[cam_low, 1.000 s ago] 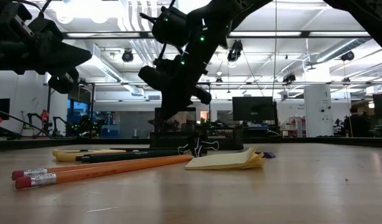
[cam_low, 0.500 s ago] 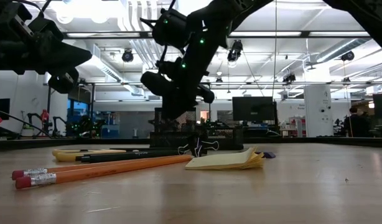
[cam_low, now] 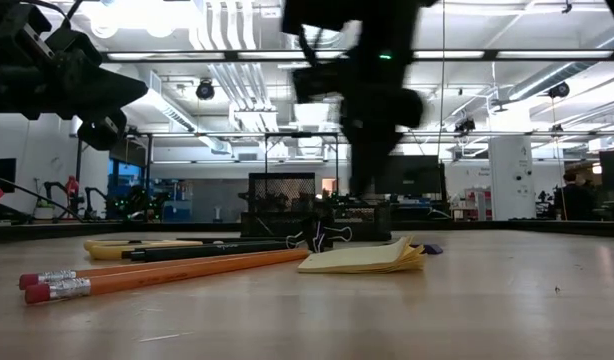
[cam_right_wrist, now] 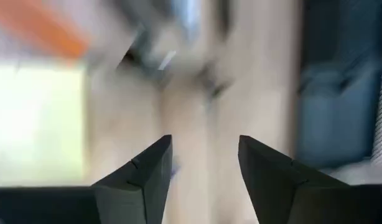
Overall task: Pick and place office supplies into organizer
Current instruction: Put the violet eraser into the black organizer bin
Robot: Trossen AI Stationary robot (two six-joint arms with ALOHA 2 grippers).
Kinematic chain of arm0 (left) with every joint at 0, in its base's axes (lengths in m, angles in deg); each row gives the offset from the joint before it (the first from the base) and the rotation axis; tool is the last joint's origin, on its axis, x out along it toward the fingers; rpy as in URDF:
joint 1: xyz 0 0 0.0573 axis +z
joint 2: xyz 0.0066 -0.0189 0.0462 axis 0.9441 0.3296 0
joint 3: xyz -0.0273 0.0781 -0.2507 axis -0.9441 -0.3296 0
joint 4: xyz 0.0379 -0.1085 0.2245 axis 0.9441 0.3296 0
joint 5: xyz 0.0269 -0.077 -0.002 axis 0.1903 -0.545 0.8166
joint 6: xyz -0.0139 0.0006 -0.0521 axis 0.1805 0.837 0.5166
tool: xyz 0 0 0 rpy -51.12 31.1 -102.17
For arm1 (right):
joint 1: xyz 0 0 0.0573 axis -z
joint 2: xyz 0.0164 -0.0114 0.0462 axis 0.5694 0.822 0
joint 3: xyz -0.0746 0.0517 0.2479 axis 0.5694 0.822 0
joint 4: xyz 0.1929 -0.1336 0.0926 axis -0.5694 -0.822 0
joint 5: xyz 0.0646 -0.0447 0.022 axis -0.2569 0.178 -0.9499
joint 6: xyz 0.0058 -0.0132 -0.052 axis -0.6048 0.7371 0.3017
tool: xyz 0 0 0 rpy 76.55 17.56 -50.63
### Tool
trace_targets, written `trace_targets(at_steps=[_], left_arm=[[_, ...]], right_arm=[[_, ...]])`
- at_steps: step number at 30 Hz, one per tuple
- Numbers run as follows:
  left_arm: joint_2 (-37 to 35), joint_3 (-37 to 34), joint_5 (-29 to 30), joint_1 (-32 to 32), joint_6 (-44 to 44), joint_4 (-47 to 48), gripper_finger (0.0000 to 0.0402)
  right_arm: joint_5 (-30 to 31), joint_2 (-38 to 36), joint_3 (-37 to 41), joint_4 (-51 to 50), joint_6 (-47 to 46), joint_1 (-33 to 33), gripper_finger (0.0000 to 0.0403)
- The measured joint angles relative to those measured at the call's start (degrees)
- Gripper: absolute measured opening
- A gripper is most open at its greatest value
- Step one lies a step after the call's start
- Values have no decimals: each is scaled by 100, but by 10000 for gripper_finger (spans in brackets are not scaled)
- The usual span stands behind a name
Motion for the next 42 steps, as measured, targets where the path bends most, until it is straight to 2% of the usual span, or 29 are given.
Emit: trace_targets(at_steps=[6, 12, 14, 17, 19, 23, 29, 36, 42], left_arm=[[11, 0, 0, -1, 2, 6, 8], [10, 0, 0, 0, 2, 7, 8], [5, 0, 0, 0, 0, -1, 8], [4, 0, 0, 0, 2, 7, 8], [18, 0, 0, -1, 2, 10, 8], [11, 0, 0, -1, 0, 6, 8], [11, 0, -2, -1, 0, 3, 8], [11, 0, 0, 0, 0, 4, 8], [11, 0, 0, 1, 1, 5, 8]], right_arm=[[3, -135, 377, 19, -1710, -631, 188], [162, -539, 570, 221, -2470, -732, 203], [21, -634, 787, 375, -2523, -649, 207], [-676, -730, 1218, 853, -2547, -465, 208], [-893, -792, 1498, 1079, -2650, -348, 208], [-892, -909, 1772, 1252, -2673, -172, 208], [-894, -824, 1810, 1583, -2081, -167, 208], [-882, -480, 1809, 1635, -2113, -138, 208], [-907, -470, 1805, 1633, -2143, -123, 202]])
